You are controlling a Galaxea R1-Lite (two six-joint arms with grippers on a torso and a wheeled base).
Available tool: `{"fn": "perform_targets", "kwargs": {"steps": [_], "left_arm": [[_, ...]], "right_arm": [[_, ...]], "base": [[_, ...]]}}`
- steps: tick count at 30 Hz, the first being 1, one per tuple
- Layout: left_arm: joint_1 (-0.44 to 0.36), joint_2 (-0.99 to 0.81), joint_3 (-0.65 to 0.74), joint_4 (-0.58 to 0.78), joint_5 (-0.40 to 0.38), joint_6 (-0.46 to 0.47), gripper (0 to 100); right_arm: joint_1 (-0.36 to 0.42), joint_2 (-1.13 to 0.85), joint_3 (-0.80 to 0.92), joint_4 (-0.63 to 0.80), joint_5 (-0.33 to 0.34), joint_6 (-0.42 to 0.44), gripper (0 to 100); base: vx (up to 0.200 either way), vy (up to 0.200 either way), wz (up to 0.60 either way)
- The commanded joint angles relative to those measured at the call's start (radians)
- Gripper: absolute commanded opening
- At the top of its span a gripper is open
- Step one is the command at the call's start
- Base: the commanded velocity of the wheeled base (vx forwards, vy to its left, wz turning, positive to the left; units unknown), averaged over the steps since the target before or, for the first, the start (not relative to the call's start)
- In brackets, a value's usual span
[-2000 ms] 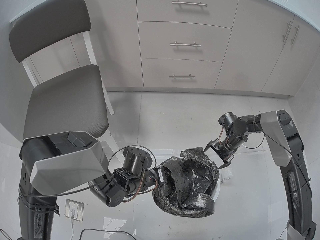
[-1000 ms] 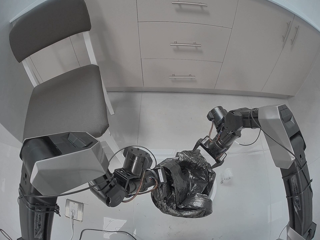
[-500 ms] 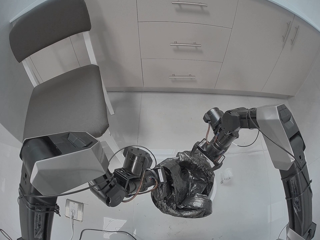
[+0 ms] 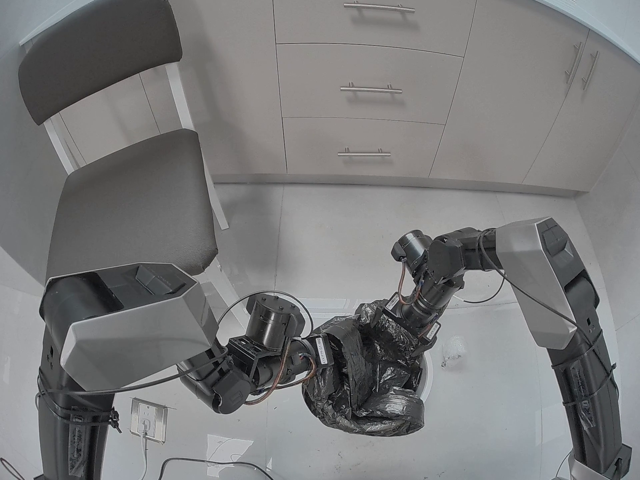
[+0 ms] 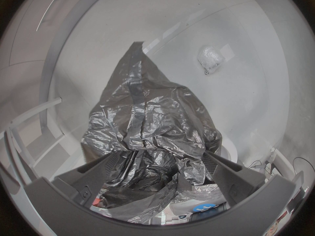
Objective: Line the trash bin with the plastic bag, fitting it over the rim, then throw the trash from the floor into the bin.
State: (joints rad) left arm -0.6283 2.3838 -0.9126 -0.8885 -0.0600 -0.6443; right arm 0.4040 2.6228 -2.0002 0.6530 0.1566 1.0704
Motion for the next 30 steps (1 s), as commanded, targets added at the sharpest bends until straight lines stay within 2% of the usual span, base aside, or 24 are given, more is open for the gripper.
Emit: {"fn": "perform_targets", "kwargs": {"steps": [1,9,12,30], "left_arm": [[-0.001,0.002,0.000,0.000,0.000,0.000,0],[-0.001,0.002,0.000,0.000,0.000,0.000,0],[-0.001,0.002,0.000,-0.001,0.000,0.000,0],[-0.001,0.006,0.000,-0.001,0.000,0.002,0]], "right_arm": [[0.018,0.026,0.000,-0.001,-0.008,-0.009,100],[0.019,0.059,0.000,-0.012,-0.020,-0.037,100],[0.021,0.074,0.000,-0.023,-0.063,-0.078,100],[0.048,0.140,0.000,-0.047,-0.066,-0.095,100]], "base": [[0.000,0.000,0.00],[0.000,0.000,0.00],[0.000,0.000,0.00],[0.000,0.000,0.00]]}}
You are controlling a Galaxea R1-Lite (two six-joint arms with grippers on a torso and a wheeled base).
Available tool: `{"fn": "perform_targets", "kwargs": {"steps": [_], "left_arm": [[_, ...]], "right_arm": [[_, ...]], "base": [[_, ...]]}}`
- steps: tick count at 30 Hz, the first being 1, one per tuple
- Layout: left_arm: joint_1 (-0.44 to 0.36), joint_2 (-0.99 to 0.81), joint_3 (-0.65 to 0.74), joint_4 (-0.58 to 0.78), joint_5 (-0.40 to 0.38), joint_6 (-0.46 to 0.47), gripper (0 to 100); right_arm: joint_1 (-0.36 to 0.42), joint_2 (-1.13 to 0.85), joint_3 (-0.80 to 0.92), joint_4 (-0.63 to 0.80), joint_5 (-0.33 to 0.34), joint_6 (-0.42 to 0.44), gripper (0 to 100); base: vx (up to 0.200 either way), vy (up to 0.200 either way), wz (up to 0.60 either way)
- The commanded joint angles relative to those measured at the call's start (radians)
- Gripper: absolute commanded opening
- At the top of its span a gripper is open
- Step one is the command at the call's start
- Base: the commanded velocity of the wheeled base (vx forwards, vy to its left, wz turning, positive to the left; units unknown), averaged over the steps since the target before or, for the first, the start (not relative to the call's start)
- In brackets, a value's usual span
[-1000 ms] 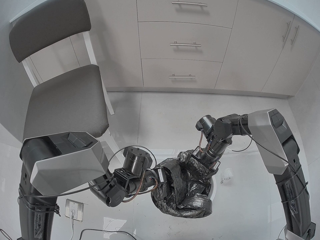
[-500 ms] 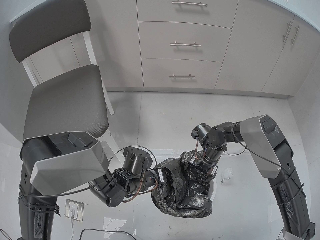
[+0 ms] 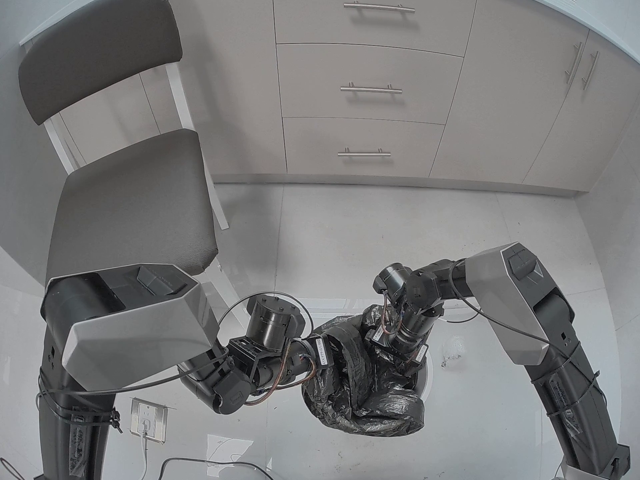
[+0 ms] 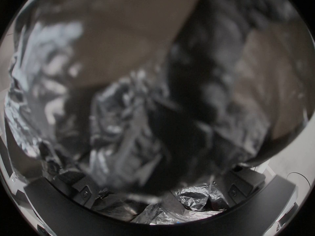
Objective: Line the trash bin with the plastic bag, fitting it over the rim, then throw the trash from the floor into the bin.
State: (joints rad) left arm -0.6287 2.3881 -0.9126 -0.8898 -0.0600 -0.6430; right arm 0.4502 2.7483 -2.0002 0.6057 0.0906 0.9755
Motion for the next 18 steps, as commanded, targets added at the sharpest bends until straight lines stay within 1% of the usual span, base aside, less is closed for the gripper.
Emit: {"fn": "perform_targets", "kwargs": {"steps": [1,12,15,18], "left_arm": [[0.000,0.002,0.000,0.000,0.000,0.000,0],[0.000,0.002,0.000,0.000,0.000,0.000,0],[0.000,0.002,0.000,0.000,0.000,0.000,0],[0.000,0.002,0.000,0.000,0.000,0.000,0]], "right_arm": [[0.005,0.011,0.000,0.000,0.000,0.000,100],[-0.005,-0.182,0.000,0.031,0.003,0.018,100],[-0.035,-0.269,0.000,0.066,0.009,0.055,100],[-0.058,-0.295,0.000,0.068,0.011,0.068,100]], "base": [[0.000,0.000,0.00],[0.000,0.000,0.00],[0.000,0.000,0.00],[0.000,0.000,0.00]]}}
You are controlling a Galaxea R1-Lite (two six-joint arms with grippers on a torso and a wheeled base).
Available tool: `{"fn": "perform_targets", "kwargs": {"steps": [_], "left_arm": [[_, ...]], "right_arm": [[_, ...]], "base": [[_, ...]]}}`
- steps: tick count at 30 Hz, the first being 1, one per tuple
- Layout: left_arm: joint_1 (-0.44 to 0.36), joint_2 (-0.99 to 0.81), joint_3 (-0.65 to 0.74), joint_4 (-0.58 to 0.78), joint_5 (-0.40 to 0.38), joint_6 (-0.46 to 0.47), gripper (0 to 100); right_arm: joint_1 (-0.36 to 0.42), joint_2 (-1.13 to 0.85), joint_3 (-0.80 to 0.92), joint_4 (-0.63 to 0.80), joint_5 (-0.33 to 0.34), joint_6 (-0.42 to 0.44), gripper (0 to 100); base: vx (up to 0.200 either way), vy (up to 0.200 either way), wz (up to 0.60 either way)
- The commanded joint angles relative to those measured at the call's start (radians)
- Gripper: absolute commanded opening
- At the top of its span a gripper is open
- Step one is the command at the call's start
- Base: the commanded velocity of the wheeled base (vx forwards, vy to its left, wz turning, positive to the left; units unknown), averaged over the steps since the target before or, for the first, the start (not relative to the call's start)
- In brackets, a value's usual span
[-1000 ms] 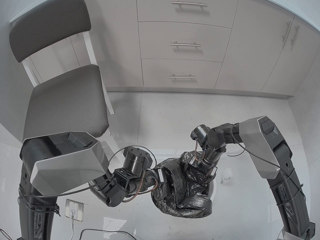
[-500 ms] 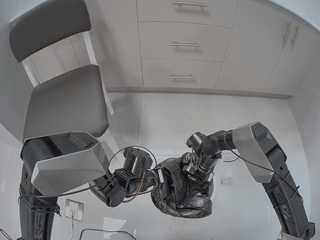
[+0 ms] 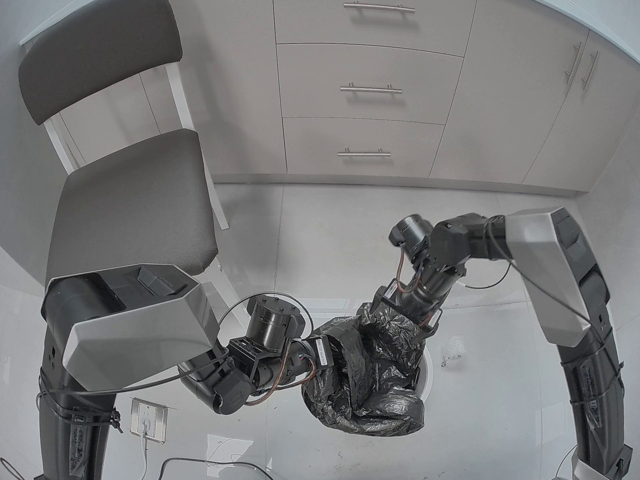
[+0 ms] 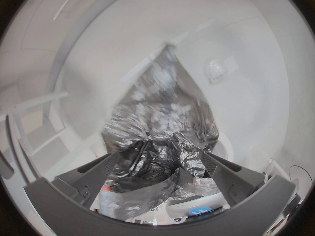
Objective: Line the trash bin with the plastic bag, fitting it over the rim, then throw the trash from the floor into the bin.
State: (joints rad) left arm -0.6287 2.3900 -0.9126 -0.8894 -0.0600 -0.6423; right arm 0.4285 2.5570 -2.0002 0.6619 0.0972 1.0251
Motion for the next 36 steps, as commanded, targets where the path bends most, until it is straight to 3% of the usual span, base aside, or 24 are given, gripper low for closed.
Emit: {"fn": "perform_targets", "kwargs": {"steps": [1,12,16,24,36], "left_arm": [[0.000,0.000,0.000,0.000,0.000,0.000,0],[0.000,0.000,0.000,0.000,0.000,0.000,0],[0.000,0.000,0.000,0.000,0.000,0.000,0],[0.000,0.000,0.000,0.000,0.002,0.000,0],[0.000,0.000,0.000,0.000,0.000,0.000,0]], "right_arm": [[-0.053,-0.113,0.000,0.012,0.004,0.020,100],[-0.163,-0.035,0.000,-0.085,-0.007,0.012,100],[-0.180,0.002,0.000,-0.111,-0.021,-0.028,100],[-0.201,0.068,0.000,-0.162,-0.116,-0.132,100],[-0.228,0.109,0.000,-0.171,-0.116,-0.154,100]], "base": [[0.000,0.000,0.00],[0.000,0.000,0.00],[0.000,0.000,0.00],[0.000,0.000,0.00],[0.000,0.000,0.00]]}}
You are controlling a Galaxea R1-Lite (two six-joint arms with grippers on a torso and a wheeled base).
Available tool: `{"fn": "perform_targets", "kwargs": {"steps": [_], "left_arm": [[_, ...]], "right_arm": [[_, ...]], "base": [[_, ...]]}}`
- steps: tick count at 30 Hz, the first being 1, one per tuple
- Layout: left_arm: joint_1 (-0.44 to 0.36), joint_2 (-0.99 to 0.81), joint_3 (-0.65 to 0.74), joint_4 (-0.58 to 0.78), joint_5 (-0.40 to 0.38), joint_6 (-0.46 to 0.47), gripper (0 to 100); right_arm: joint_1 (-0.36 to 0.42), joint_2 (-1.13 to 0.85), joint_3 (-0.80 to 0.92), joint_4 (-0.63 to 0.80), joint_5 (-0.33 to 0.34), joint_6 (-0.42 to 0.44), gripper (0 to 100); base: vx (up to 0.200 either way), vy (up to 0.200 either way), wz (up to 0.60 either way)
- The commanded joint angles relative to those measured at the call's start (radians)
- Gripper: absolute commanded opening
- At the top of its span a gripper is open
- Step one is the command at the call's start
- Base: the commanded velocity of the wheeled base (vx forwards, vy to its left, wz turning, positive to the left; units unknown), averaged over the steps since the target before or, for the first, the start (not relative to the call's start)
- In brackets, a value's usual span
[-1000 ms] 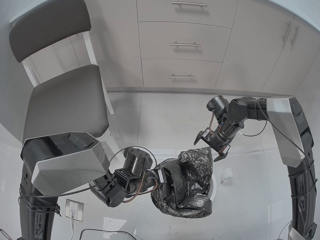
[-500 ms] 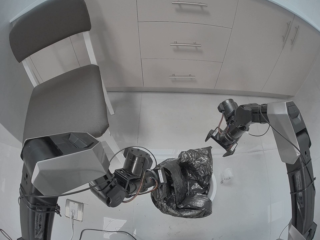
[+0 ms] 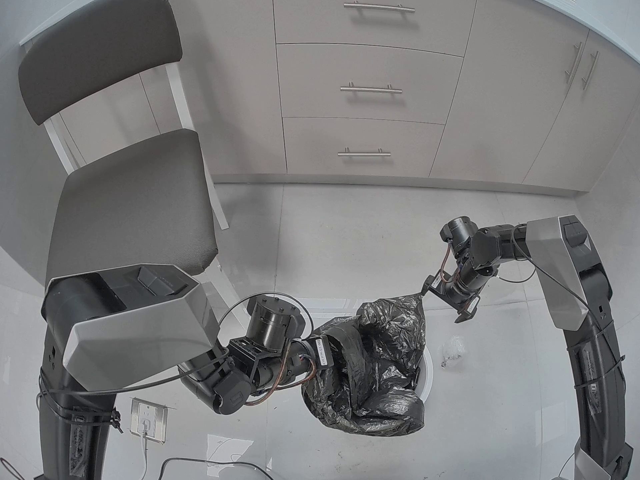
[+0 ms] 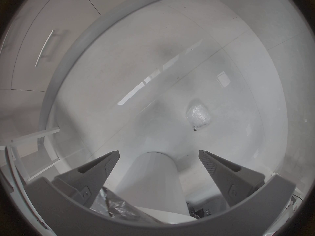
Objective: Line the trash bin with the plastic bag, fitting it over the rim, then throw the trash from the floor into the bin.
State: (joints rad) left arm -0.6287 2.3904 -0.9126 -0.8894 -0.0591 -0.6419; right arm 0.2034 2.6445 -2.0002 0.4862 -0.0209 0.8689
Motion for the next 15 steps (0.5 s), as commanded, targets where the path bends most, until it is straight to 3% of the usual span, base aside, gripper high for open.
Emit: {"fn": "perform_targets", "kwargs": {"steps": [1,7,9,15], "left_arm": [[0.000,0.000,0.000,0.000,0.001,-0.001,0],[0.000,0.000,0.000,0.000,0.001,-0.001,0],[0.000,0.000,0.000,0.000,0.001,-0.001,0],[0.000,0.001,0.000,0.000,0.001,-0.001,0]], "right_arm": [[-0.001,0.023,0.000,0.005,0.002,0.004,100],[0.013,0.029,0.000,0.057,0.052,0.035,100],[0.016,0.023,0.000,0.060,0.094,0.084,100],[0.030,-0.008,0.000,0.080,0.102,0.105,100]], "base": [[0.000,0.000,0.00],[0.000,0.000,0.00],[0.000,0.000,0.00],[0.000,0.000,0.00]]}}
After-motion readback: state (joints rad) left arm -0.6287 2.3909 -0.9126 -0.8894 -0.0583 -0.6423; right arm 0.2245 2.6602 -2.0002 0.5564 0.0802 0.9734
